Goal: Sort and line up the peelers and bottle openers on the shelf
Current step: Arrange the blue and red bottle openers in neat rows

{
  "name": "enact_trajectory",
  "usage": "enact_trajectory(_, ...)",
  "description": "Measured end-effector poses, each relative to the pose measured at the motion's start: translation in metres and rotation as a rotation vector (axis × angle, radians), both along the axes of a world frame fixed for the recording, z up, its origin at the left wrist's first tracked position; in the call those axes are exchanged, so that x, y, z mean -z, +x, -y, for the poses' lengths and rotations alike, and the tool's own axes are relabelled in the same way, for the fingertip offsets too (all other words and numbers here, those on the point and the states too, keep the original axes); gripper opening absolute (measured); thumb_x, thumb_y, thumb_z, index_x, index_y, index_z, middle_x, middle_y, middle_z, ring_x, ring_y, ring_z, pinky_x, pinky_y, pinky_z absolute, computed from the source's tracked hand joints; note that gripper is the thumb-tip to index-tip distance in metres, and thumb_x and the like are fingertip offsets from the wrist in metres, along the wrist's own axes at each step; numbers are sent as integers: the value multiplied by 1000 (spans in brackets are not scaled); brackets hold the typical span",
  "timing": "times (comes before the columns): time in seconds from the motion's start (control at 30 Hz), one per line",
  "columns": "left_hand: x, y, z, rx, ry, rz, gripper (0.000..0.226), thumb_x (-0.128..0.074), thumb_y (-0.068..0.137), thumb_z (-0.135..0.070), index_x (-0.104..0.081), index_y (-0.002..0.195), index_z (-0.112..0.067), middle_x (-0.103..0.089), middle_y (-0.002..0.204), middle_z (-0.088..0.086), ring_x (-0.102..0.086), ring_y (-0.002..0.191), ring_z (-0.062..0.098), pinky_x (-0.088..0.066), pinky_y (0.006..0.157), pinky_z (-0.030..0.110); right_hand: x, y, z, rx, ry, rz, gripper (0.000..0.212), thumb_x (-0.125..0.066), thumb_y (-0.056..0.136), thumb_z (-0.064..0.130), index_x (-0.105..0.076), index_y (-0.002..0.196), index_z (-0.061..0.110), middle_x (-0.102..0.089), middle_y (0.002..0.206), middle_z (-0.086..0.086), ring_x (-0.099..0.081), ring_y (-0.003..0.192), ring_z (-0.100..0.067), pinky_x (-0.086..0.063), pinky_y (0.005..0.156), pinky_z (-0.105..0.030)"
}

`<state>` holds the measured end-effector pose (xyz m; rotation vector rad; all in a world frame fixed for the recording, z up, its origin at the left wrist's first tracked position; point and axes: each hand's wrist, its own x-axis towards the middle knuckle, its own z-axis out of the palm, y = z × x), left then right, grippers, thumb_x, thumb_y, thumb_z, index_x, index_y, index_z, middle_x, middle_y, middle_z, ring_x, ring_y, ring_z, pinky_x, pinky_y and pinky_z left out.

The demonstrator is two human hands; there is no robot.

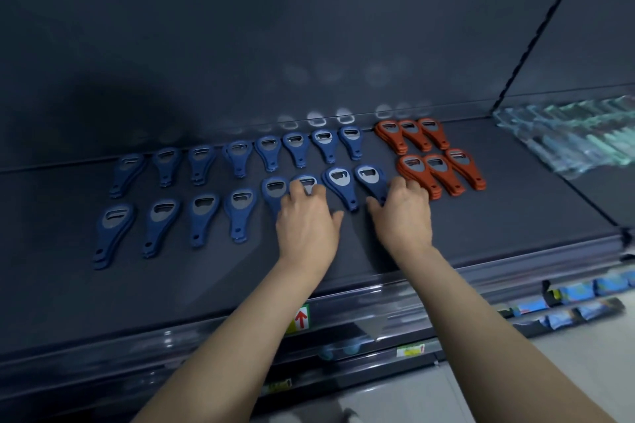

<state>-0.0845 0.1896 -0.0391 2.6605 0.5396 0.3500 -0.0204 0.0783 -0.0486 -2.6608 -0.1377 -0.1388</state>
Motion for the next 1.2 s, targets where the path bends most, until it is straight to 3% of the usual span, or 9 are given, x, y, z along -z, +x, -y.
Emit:
enact_trajectory(0.1, 5, -1, 1, -20, -9, -23, 44, -60, 90, -29, -49, 128, -9, -41, 125, 12, -45, 115, 29, -44, 89, 36, 4, 1, 0, -13, 7, 9, 30, -56, 91, 22, -52, 110, -1, -53, 114, -21, -44, 110, -35, -37, 89, -37)
enact_trajectory(0.2, 3, 0, 4, -17, 105, 41, 39, -60, 89, -28, -55, 122, -9, -44, 118, 11, -41, 111, 28, -39, 91, 35, 4, 4, 1, -25, 19, 10, 26, -53, 92, 21, -52, 107, -1, -54, 113, -21, -45, 109, -34, -38, 86, -37)
enact_trajectory(0.27, 1, 7, 8, 121, 174, 71, 30, -55, 91, -16, -57, 120, -9, -47, 117, 7, -39, 108, 26, -37, 92, 34, 4, 6, 2, -33, 20, 5, 26, -53, 92, 21, -53, 107, -1, -55, 113, -20, -46, 109, -34, -38, 85, -36)
enact_trajectory(0.4, 2, 23, 13, 387, 128, -45, 37, -42, 88, 5, -56, 121, -5, -46, 121, 5, -42, 104, 24, -38, 91, 34, 2, 11, 6, -53, 19, -7, 27, -53, 92, 22, -53, 106, -1, -55, 113, -20, -47, 109, -33, -38, 84, -35)
enact_trajectory(0.73, 17, 26, 9, 380, 105, -44, 28, -43, 96, -6, -60, 118, -4, -52, 115, 4, -45, 100, 22, -44, 86, 37, 5, 7, 11, -33, 30, -1, 31, -52, 93, 28, -55, 107, 0, -57, 111, -19, -50, 107, -33, -41, 83, -36)
enact_trajectory(0.9, 11, 30, 4, 503, 131, -93, 39, -44, 91, 6, -55, 126, -5, -47, 126, 3, -41, 104, 21, -40, 92, 34, 4, 7, 11, -26, 2, -4, 33, -52, 93, 30, -54, 108, 1, -56, 113, -18, -50, 109, -32, -42, 85, -35)
enact_trajectory(1.2, 7, 27, 1, 562, 156, -125, 29, -39, 91, 3, -60, 109, -4, -51, 110, 4, -38, 95, 18, -41, 86, 36, 6, 5, 9, -36, 21, 8, 30, -53, 91, 28, -55, 103, 0, -57, 110, -17, -51, 106, -33, -42, 78, -35)
